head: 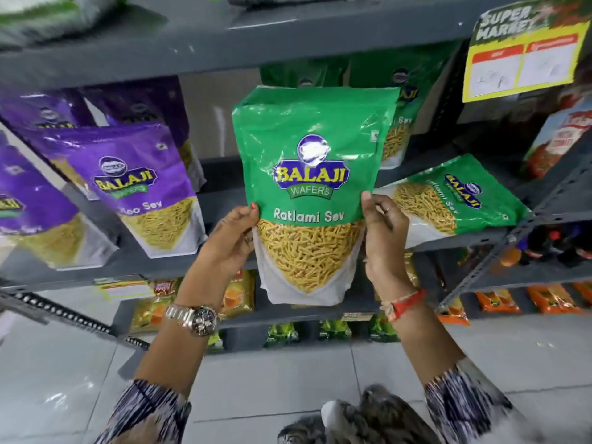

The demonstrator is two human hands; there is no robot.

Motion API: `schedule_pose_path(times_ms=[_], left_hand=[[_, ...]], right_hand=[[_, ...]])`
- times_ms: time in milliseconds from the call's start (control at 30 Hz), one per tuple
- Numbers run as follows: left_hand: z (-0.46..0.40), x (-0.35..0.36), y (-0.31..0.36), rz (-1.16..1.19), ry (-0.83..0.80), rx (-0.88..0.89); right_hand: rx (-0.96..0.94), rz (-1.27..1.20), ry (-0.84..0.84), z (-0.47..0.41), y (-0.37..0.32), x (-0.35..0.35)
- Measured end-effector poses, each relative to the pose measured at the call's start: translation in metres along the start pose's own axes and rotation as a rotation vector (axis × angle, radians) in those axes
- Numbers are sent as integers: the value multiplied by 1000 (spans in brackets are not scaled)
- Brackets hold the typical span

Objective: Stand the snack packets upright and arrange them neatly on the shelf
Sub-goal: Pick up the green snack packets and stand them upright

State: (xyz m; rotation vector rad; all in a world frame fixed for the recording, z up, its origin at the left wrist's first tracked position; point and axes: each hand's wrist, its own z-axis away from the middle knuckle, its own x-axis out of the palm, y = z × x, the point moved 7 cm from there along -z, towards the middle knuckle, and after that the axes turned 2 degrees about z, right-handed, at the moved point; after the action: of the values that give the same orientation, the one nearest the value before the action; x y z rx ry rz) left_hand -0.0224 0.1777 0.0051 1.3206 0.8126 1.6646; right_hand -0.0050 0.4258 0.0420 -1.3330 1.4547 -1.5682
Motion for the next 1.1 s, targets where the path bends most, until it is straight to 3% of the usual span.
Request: schedule_pose_path(times_ms=[267,700,767,867,1000,1100], left_hand=[[-15,-6,25,-51,237,112],[-74,-11,25,-62,306,134],[-76,-16,23,-56,387,177],[-65,-22,23,5,638,342],[-30,-14,14,113,1000,581],[-20,18,-8,176,972,568]], right_hand=[[135,-5,-70,-30,5,38],[198,110,-246,-85,38,61],[191,128,-276,-88,40,61],[138,178,-308,-88,30,60],[2,186,-168,-88,18,26],[-70,173,155,-83,10,-31]])
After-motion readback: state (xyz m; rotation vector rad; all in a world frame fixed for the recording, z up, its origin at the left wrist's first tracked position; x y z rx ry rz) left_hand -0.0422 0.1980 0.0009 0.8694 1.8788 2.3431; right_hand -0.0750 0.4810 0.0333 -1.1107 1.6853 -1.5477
